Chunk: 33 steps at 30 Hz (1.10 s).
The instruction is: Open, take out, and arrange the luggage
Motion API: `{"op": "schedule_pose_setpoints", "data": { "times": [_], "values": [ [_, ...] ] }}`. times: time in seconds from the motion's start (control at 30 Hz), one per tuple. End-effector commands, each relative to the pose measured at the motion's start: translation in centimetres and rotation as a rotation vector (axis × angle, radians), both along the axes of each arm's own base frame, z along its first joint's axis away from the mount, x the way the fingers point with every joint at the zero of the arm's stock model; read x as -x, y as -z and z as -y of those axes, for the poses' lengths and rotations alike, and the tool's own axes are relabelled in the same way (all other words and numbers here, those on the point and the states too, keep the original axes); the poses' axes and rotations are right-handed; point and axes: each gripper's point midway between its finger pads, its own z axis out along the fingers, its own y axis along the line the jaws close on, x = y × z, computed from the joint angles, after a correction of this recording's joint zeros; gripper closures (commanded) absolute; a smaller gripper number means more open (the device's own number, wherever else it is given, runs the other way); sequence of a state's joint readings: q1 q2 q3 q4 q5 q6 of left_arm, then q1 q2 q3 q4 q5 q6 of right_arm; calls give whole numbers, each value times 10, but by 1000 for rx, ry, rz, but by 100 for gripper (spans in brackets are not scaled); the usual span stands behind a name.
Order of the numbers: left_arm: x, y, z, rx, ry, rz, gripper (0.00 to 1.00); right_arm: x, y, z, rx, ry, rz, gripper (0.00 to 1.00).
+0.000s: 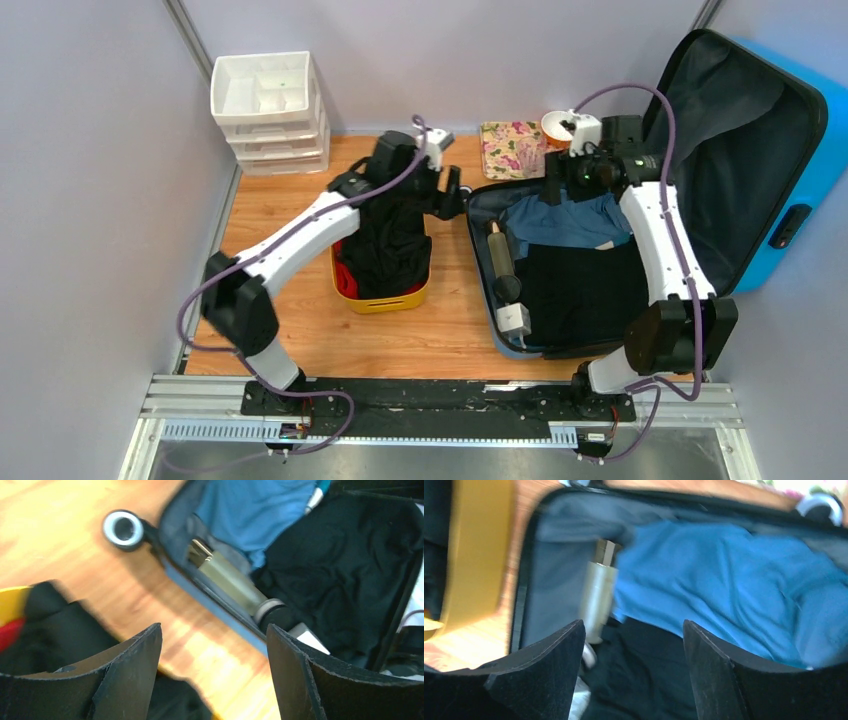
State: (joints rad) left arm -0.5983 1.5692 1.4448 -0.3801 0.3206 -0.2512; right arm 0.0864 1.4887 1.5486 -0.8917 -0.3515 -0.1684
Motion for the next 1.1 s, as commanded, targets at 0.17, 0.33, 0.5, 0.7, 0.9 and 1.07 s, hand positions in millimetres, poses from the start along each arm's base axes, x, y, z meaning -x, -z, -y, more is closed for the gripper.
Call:
{"op": "schedule_pose_setpoints", "data": {
  "times": [0.17,0.33,0.5,0.7,0.9,1.07],
  "values": [
    [-14,32,118,113,-117,-208,16,8,50,136,156,242,-162,27],
    [-27,52,152,196,-181,-242,16,13,58,174,140,312,-186,28],
    [-33,69,186,225,-224,-267,15,20,59,190,153,331,-188,28],
    [-39,100,201,156,-311,-218,20,20,64,195,148,341,-197,28],
    [-38,137,207,109,-369,-259,27,22,62,195,138,340,-189,29],
    [-33,160,216,93,-375,-289,23,22,60,195,132,339,-184,29]
  ]
}}
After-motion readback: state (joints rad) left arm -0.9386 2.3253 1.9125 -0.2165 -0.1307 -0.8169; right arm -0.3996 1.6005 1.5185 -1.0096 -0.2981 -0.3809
